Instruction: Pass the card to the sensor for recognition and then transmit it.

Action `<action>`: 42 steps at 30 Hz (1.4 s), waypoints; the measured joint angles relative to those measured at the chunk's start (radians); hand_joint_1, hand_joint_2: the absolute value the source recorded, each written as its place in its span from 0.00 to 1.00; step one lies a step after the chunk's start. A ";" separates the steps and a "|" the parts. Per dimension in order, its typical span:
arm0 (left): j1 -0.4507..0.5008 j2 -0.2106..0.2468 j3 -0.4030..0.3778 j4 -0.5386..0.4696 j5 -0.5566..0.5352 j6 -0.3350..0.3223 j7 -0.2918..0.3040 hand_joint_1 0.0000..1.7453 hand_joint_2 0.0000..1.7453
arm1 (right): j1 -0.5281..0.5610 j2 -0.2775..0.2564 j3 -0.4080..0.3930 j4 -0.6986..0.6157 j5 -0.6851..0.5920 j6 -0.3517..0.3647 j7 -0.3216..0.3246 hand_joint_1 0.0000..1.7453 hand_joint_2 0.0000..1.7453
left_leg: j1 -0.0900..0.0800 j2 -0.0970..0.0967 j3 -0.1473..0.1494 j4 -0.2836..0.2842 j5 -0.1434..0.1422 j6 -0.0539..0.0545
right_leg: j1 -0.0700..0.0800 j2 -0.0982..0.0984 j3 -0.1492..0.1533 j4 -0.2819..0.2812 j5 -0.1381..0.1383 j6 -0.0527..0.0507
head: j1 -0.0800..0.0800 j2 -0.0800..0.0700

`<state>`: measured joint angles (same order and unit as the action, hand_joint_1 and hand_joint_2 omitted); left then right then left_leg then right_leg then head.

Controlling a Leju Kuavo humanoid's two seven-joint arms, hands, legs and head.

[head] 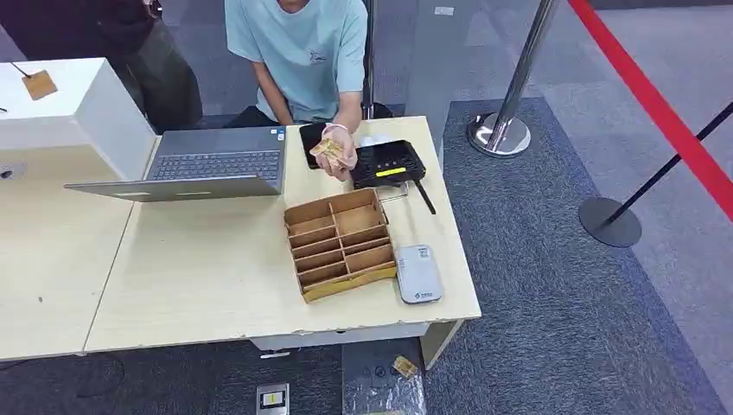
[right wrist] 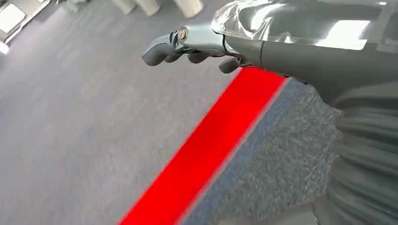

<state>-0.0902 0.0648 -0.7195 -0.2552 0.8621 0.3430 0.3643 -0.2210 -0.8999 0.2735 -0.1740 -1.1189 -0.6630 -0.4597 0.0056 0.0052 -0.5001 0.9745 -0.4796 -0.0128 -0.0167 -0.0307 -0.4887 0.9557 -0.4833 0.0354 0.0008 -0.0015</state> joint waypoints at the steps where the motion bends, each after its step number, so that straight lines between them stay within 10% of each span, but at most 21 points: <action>1: 0.000 0.000 -0.003 0.000 0.002 0.000 0.000 0.00 0.00 | 0.004 0.002 -0.005 -0.022 0.022 0.004 0.011 0.00 1.00 | 0.000 0.000 0.000 0.000 0.000 0.000 | 0.000 0.000 0.000 0.000 0.000 0.000 | 0.000 0.000; 25: -0.002 -0.005 -0.049 0.001 0.018 -0.002 -0.031 0.00 0.00 | 0.065 0.071 -0.166 -0.669 0.494 0.124 0.337 0.00 1.00 | 0.000 -0.002 0.000 0.000 0.000 0.000 | 0.000 -0.001 0.002 0.000 0.000 0.001 | 0.000 0.000; 42: -0.006 -0.005 -0.095 0.007 0.014 -0.028 -0.067 0.00 0.00 | -0.027 0.132 -0.127 -1.136 0.883 0.280 0.580 0.00 1.00 | 0.000 -0.004 0.001 0.000 0.000 0.000 | 0.000 -0.003 0.001 0.001 0.000 0.001 | 0.000 0.000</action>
<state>-0.0966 0.0595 -0.8148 -0.2480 0.8762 0.3151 0.2972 -0.2484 -0.7679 0.1469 -1.3097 -0.2360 -0.3826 0.1202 0.0058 0.0016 -0.4995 0.9745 -0.4792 -0.0130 -0.0167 -0.0333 -0.4875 0.9563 -0.4837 0.0361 0.0008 -0.0015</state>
